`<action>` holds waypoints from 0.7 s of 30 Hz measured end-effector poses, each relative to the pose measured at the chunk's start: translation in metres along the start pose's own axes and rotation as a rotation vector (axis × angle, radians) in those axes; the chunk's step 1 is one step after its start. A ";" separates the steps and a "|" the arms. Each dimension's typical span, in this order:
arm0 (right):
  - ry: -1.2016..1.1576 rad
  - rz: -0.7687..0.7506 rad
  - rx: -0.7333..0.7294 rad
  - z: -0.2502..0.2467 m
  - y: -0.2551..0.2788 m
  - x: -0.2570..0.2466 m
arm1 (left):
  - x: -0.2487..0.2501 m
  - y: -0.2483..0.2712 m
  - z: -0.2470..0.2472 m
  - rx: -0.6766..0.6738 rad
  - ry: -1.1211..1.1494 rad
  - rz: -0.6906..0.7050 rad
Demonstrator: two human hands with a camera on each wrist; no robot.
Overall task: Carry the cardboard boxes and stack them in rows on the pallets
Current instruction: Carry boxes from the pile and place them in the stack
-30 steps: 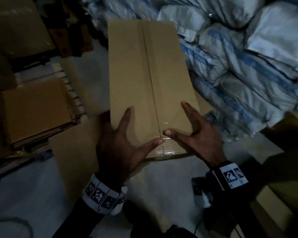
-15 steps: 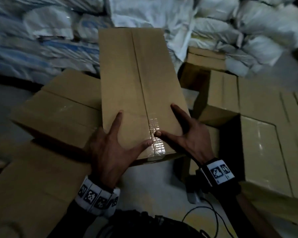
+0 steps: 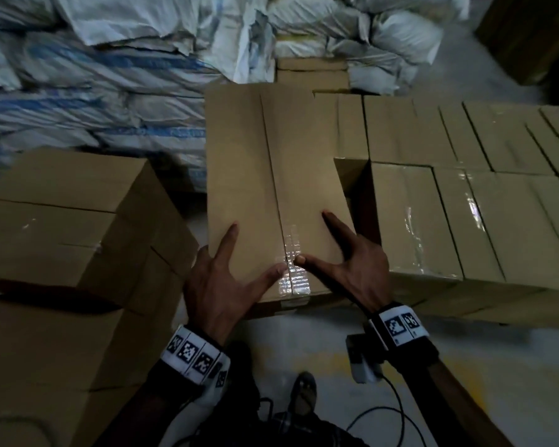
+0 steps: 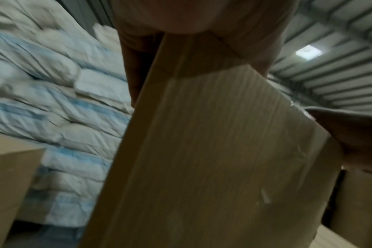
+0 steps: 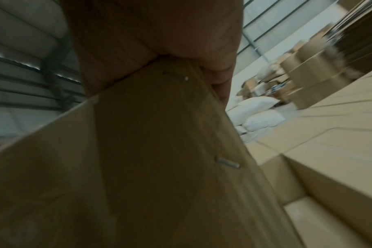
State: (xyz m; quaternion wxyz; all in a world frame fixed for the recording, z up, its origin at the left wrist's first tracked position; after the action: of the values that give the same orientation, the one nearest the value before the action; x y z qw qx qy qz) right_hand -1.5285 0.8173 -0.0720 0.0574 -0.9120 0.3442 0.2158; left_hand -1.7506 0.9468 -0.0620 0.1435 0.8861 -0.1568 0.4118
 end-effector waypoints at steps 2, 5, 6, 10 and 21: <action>0.018 0.041 0.008 0.000 0.000 0.024 | 0.004 -0.004 0.023 -0.029 0.007 0.017; 0.040 0.105 -0.001 0.003 -0.003 0.056 | 0.011 -0.017 0.054 -0.085 0.030 0.090; 0.052 0.128 -0.012 0.006 -0.005 0.067 | 0.012 -0.023 0.065 -0.107 0.029 0.123; 0.113 0.196 -0.064 0.026 -0.028 0.101 | 0.011 -0.054 0.106 -0.151 0.051 0.178; 0.176 0.241 -0.073 0.107 -0.104 0.200 | -0.039 -0.136 0.244 -0.193 0.112 0.214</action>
State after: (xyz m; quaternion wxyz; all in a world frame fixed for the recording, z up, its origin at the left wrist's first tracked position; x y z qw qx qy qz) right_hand -1.3642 0.8022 -0.2593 -0.0326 -0.8809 0.4469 0.1527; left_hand -1.5538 0.9833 -0.2606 0.1918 0.8221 -0.2808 0.4566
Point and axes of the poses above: each hand's wrist, its own y-axis away from the middle knuckle, its own z-axis out of the palm, x = y × z, the point moved 8 cm from there along -y, towards the middle knuckle, and after that the axes turned 15 degrees about y, right-handed, at the moved point
